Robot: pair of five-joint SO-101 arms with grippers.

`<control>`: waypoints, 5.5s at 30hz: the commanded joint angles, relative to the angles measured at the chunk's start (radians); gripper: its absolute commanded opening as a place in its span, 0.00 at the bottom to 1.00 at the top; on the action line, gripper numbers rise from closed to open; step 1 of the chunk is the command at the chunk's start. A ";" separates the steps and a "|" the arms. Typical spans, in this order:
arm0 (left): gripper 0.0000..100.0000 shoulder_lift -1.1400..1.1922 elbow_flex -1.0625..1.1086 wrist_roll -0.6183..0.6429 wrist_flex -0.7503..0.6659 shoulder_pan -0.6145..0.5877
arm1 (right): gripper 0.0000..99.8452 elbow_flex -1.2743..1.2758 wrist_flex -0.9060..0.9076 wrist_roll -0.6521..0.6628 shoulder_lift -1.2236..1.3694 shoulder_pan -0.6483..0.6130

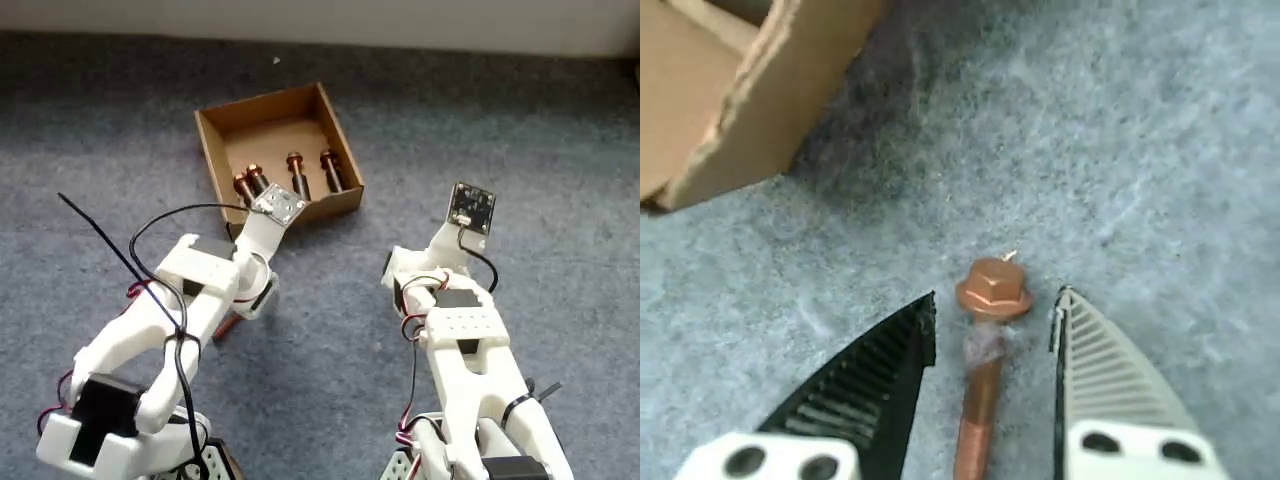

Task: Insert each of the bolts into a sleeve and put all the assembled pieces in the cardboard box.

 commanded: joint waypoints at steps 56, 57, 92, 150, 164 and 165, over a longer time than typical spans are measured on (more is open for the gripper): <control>0.01 -1.391 0.418 0.299 -0.066 0.016 | 0.01 0.567 -0.001 0.180 -1.218 -0.401; 0.01 -1.425 0.432 0.299 -0.066 0.016 | 0.01 0.590 -0.001 0.180 -1.262 -0.415; 0.01 -1.658 0.309 0.376 -0.048 0.266 | 0.01 0.659 -0.047 0.292 -1.305 -0.733; 0.18 -1.659 0.180 0.236 0.203 0.054 | 0.01 0.659 -0.093 0.284 -1.303 -0.641; 0.17 -1.664 0.248 0.233 0.321 -0.194 | 0.01 0.659 -0.024 0.284 -1.303 -0.538; 0.17 -1.664 0.275 0.233 0.319 -0.231 | 0.01 0.659 -0.024 0.284 -1.303 -0.521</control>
